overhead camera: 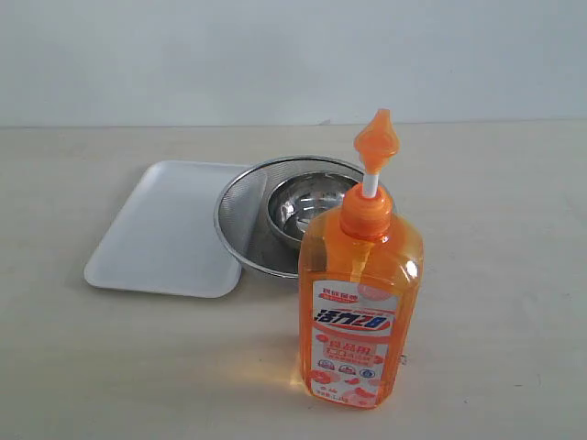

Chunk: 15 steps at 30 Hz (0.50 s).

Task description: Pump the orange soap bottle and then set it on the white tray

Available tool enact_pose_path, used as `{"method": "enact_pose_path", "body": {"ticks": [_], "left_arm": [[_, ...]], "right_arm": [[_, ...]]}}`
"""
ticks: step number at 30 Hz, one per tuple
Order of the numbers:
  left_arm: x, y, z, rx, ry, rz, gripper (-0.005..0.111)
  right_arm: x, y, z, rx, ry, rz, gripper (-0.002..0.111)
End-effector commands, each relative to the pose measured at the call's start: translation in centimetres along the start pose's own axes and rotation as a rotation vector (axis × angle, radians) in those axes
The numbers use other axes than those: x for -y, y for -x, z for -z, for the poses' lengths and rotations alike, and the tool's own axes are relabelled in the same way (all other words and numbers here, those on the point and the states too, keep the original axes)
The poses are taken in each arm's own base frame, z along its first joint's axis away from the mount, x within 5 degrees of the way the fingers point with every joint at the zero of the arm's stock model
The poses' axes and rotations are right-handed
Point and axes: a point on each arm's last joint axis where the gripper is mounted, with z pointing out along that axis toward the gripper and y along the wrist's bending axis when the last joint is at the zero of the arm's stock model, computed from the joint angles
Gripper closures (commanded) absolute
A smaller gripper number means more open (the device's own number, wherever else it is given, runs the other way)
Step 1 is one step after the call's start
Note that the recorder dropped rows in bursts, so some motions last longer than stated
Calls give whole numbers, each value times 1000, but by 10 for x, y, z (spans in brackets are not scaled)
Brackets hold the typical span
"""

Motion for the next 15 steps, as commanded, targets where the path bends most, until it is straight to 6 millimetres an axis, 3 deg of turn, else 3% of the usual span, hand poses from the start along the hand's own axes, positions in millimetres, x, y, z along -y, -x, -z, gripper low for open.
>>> {"method": "enact_pose_path", "body": {"ticks": [1, 15], "left_arm": [[0, -1, 0, -3, 1, 6, 102], [0, -1, 0, -3, 1, 6, 102]], "right_arm": [[0, 1, 0, 13, -3, 2, 108], [0, 1, 0, 13, -4, 20, 108]]}}
